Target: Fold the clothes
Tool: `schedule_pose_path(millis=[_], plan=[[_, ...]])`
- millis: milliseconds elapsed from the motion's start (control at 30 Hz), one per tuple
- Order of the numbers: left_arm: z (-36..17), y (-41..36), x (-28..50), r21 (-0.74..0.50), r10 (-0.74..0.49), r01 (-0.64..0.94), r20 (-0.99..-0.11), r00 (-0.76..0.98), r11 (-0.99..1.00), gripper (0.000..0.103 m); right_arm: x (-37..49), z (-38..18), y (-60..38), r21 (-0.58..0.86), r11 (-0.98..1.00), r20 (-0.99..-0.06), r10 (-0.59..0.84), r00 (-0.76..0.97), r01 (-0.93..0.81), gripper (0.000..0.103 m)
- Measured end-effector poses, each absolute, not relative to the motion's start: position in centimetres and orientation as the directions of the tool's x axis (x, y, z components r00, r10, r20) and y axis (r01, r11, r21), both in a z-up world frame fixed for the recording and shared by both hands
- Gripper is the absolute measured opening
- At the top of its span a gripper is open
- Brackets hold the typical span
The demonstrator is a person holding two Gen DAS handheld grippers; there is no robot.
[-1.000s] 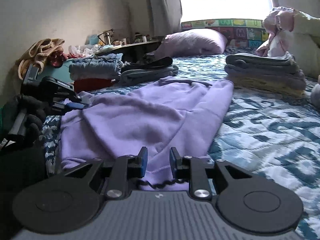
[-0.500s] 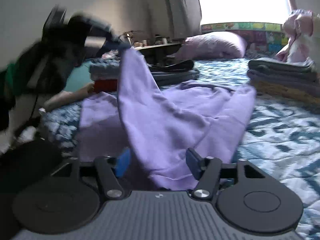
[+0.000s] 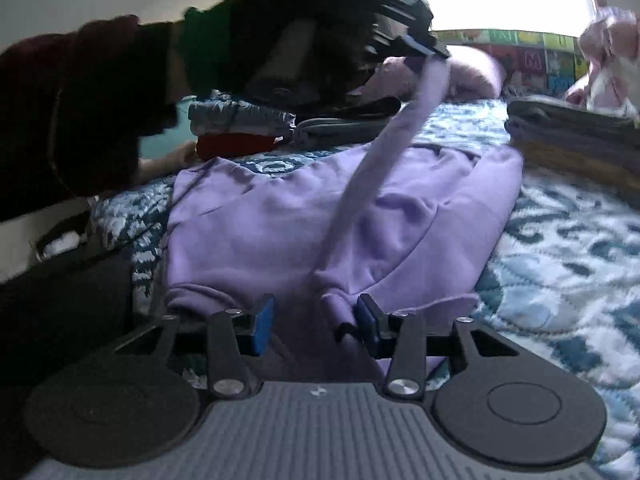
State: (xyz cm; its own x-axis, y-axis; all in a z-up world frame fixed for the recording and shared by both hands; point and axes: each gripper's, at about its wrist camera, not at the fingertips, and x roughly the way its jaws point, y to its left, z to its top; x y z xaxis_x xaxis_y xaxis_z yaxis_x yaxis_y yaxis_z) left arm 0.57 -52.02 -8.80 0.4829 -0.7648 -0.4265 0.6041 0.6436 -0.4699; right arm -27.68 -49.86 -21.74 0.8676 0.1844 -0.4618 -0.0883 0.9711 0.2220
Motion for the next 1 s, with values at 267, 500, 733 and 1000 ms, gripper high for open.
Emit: schedule_pose_path(millis=[267, 500, 733, 1000], plan=[[-11.6, -56.4, 1.7, -0.453, -0.732, 0.579, -0.487, 0.476, 0.678, 0.005, -27.6, -22.5, -52.0, 0.394, 0.918, -0.445, 0.240, 0.863, -0.052, 0.044], [-13.1, -58.2, 2.2, -0.442, -0.711, 0.563, -0.520, 0.473, 0.698, 0.005, -28.0, -22.9, -53.4, 0.522, 0.853, -0.411, 0.287, 0.865, -0.035, 0.044], [-13.9, -60.8, 1.7, -0.358, -0.688, 0.611, -0.552, 0.472, 0.706, 0.005, -28.6, -23.8, -54.9, 0.655, 0.755, -0.378, 0.334, 0.863, -0.005, 0.045], [-16.3, -65.3, 2.7, -0.186, -0.597, 0.673, -0.663, 0.451, 0.716, 0.009, -29.0, -24.6, -55.7, 0.736, 0.677, -0.341, 0.360, 0.868, 0.008, 0.045]])
